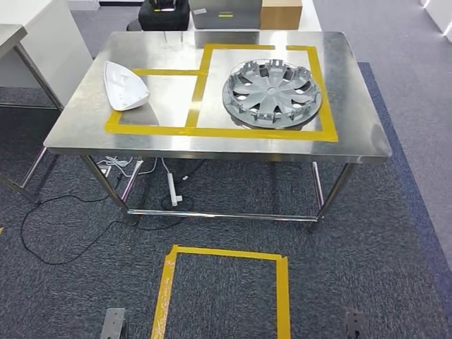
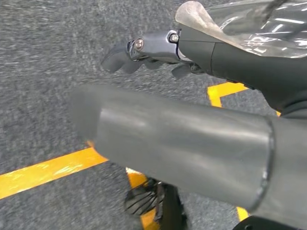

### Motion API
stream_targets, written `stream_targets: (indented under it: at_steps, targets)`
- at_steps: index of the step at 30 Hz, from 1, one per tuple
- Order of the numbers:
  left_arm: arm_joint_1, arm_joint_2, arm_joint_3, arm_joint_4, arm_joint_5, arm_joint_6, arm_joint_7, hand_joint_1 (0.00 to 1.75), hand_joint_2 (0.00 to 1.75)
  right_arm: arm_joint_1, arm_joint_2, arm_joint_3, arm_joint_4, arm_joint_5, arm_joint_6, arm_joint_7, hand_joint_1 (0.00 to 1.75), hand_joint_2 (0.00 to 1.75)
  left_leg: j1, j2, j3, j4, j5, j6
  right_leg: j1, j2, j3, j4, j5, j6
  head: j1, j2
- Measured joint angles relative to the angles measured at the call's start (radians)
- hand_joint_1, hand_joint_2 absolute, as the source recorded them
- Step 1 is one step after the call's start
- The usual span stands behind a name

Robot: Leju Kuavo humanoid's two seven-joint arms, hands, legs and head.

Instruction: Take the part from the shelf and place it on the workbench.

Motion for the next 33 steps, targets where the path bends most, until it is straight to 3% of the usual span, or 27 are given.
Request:
stream_targets:
  at_steps: [1, 2, 3, 4, 6, 8, 10, 12, 13, 15, 17, 18, 19, 20, 21, 22, 23, 25, 27, 28, 30, 32, 33]
  targets:
    - [-0.001, 0.0, -0.003, 0.0, -0.004, 0.001, 0.0, 0.0, 0.0, 0.0, -0.002, 0.001, 0.002, 0.003, 0.003, -0.001, 0.0, 0.0, 0.001, 0.0, -0.008, 0.064, -0.05, -0.003, 0.002, -0.001, -0.011, 0.001, 0.011, -0.003, -0.001, 0.0]
    - [-0.002, 0.0, -0.007, 0.0, -0.009, 0.003, 0.0, 0.0, 0.0, 0.0, -0.005, 0.002, 0.003, 0.008, 0.008, -0.002, 0.0, 0.0, 0.002, 0.0, -0.011, 0.121, -0.079, -0.004, 0.004, -0.001, -0.023, 0.005, 0.022, -0.005, -0.002, 0.0]
    - [-0.003, 0.0, -0.01, 0.0, -0.012, 0.004, 0.001, 0.0, 0.0, 0.0, -0.008, 0.003, 0.005, 0.012, 0.014, -0.004, 0.0, 0.0, 0.002, 0.0, -0.005, 0.157, -0.082, -0.004, 0.006, -0.002, -0.036, 0.009, 0.031, -0.005, -0.002, 0.0]
    - [-0.004, 0.0, -0.013, 0.0, -0.014, 0.006, 0.003, 0.0, 0.0, 0.0, -0.01, 0.004, 0.006, 0.014, 0.02, -0.005, 0.0, 0.0, 0.002, 0.0, 0.015, 0.158, -0.063, -0.001, 0.008, -0.002, -0.053, 0.015, 0.039, -0.006, -0.002, 0.0]
    - [-0.004, 0.001, -0.015, 0.0, -0.014, 0.009, 0.011, 0.0, 0.0, -0.001, -0.013, 0.004, 0.008, 0.015, 0.028, -0.008, 0.0, 0.0, -0.002, -0.001, 0.098, 0.061, -0.009, 0.015, 0.012, -0.002, -0.08, 0.027, 0.052, -0.006, -0.001, 0.0]
    - [-0.005, 0.005, -0.016, 0.0, -0.013, 0.012, 0.017, 0.0, 0.0, -0.001, -0.014, 0.004, 0.011, 0.013, 0.034, -0.009, 0.0, 0.0, -0.009, -0.002, 0.186, -0.079, 0.003, 0.034, 0.016, -0.001, -0.098, 0.036, 0.063, -0.001, -0.001, 0.0]
    - [-0.007, 0.007, -0.018, 0.0, -0.013, 0.013, 0.018, 0.0, 0.0, -0.002, -0.014, 0.004, 0.014, 0.01, 0.039, -0.014, 0.0, 0.0, -0.016, -0.002, 0.215, -0.144, -0.003, 0.043, 0.013, -0.002, -0.111, 0.038, 0.08, 0.009, -0.001, 0.0]
    - [-0.007, 0.007, -0.018, 0.0, -0.011, 0.012, 0.016, 0.0, 0.0, -0.001, -0.018, 0.004, 0.015, 0.013, 0.04, -0.021, 0.0, 0.0, -0.017, 0.0, 0.201, -0.16, 0.017, 0.047, 0.009, -0.001, -0.124, 0.037, 0.088, 0.021, -0.001, 0.0]
    - [-0.007, 0.007, -0.018, 0.0, -0.01, 0.012, 0.014, 0.0, 0.0, 0.0, -0.02, 0.004, 0.016, 0.015, 0.04, -0.023, 0.0, 0.0, -0.015, 0.002, 0.191, -0.167, 0.03, 0.052, 0.009, 0.001, -0.133, 0.047, 0.07, 0.027, -0.001, 0.0]
    - [-0.009, 0.005, -0.017, -0.001, -0.008, 0.012, 0.011, 0.0, 0.0, -0.001, -0.025, 0.005, 0.019, 0.018, 0.04, -0.025, 0.0, 0.0, -0.01, 0.005, 0.166, -0.172, 0.055, 0.06, 0.006, 0.005, -0.161, 0.119, -0.016, 0.039, 0.004, 0.0]
    - [-0.01, 0.003, -0.017, -0.001, -0.007, 0.012, 0.01, 0.0, 0.0, -0.002, -0.029, 0.005, 0.02, 0.019, 0.04, -0.025, 0.0, 0.0, -0.01, 0.006, 0.134, -0.166, 0.076, 0.061, 0.002, 0.006, -0.188, 0.245, -0.096, 0.05, 0.008, 0.0]
    - [-0.01, 0.002, -0.017, -0.001, -0.007, 0.012, 0.01, 0.0, 0.0, -0.003, -0.031, 0.005, 0.02, 0.02, 0.04, -0.025, 0.0, 0.0, -0.009, 0.007, 0.118, -0.162, 0.086, 0.06, -0.001, 0.005, -0.189, 0.292, -0.102, 0.056, 0.008, 0.0]
    - [-0.01, 0.001, -0.017, -0.001, -0.007, 0.011, 0.01, 0.0, 0.0, -0.003, -0.034, 0.006, 0.02, 0.024, 0.04, -0.025, 0.0, 0.0, -0.007, 0.009, 0.101, -0.157, 0.095, 0.057, -0.004, 0.005, -0.178, 0.312, -0.085, 0.061, 0.008, 0.0]
    - [-0.01, 0.0, -0.017, -0.001, -0.006, 0.01, 0.01, 0.0, 0.0, -0.003, -0.037, 0.006, 0.021, 0.028, 0.041, -0.026, 0.0, 0.0, -0.004, 0.009, 0.083, -0.15, 0.103, 0.053, -0.008, 0.005, -0.151, 0.295, -0.053, 0.067, 0.008, 0.0]
    - [-0.011, -0.001, -0.017, -0.001, -0.005, 0.009, 0.009, 0.0, 0.0, -0.003, -0.04, 0.006, 0.021, 0.031, 0.042, -0.026, 0.0, 0.0, -0.001, 0.01, 0.067, -0.14, 0.109, 0.047, -0.013, 0.005, -0.107, 0.244, -0.022, 0.074, 0.008, 0.0]
    - [-0.011, -0.001, -0.016, -0.001, -0.004, 0.007, 0.009, 0.0, 0.0, -0.005, -0.041, 0.007, 0.021, 0.034, 0.044, -0.028, 0.0, 0.0, 0.001, 0.009, 0.051, -0.128, 0.115, 0.041, -0.016, 0.006, -0.053, 0.173, -0.01, 0.081, 0.01, 0.0]
    - [-0.011, -0.002, -0.016, -0.001, -0.002, 0.006, 0.01, 0.0, 0.0, -0.007, -0.043, 0.008, 0.021, 0.036, 0.045, -0.031, 0.0, 0.0, 0.001, 0.01, 0.037, -0.115, 0.12, 0.035, -0.018, 0.007, -0.004, 0.1, -0.014, 0.08, 0.011, 0.0]
    - [-0.012, -0.004, -0.016, -0.001, 0.0, 0.012, 0.011, 0.0, 0.0, -0.01, -0.044, 0.012, 0.023, 0.044, 0.046, -0.04, 0.0, 0.0, -0.001, 0.01, 0.02, -0.101, 0.134, 0.024, -0.015, 0.01, 0.036, 0.02, -0.04, 0.067, 0.014, 0.0]
    - [-0.011, -0.006, -0.016, -0.001, 0.001, 0.019, 0.011, 0.0, 0.0, -0.008, -0.045, 0.013, 0.024, 0.051, 0.045, -0.048, 0.0, 0.0, 0.001, 0.008, 0.012, -0.1, 0.145, 0.014, -0.014, 0.007, 0.02, 0.016, -0.037, 0.043, 0.014, 0.0]
    - [-0.01, -0.006, -0.016, -0.001, 0.002, 0.02, 0.012, 0.0, 0.0, -0.007, -0.045, 0.013, 0.024, 0.052, 0.045, -0.05, 0.0, 0.0, 0.003, 0.007, 0.007, -0.091, 0.131, 0.009, -0.014, 0.005, 0.013, 0.018, -0.03, 0.033, 0.013, 0.0]
    - [-0.008, -0.008, -0.016, -0.001, 0.003, 0.02, 0.013, 0.0, 0.0, -0.006, -0.046, 0.013, 0.025, 0.053, 0.043, -0.054, 0.0, 0.0, 0.006, 0.005, -0.014, -0.018, 0.054, -0.002, -0.015, -0.001, 0.0, 0.018, -0.015, 0.015, 0.01, 0.0]
    - [-0.009, -0.009, -0.016, -0.001, 0.003, 0.022, 0.018, 0.0, 0.0, -0.005, -0.047, 0.014, 0.025, 0.058, 0.042, -0.056, 0.0, 0.0, 0.008, 0.004, -0.041, 0.111, -0.031, -0.008, -0.011, -0.008, -0.013, 0.019, 0.0, 0.006, 0.009, 0.0]
    - [-0.009, -0.01, -0.016, -0.001, 0.003, 0.024, 0.02, 0.0, 0.0, -0.004, -0.047, 0.014, 0.025, 0.062, 0.042, -0.055, 0.0, 0.0, 0.008, 0.004, -0.046, 0.158, -0.047, -0.008, -0.009, -0.014, -0.02, 0.021, 0.007, 0.005, 0.009, 0.0]
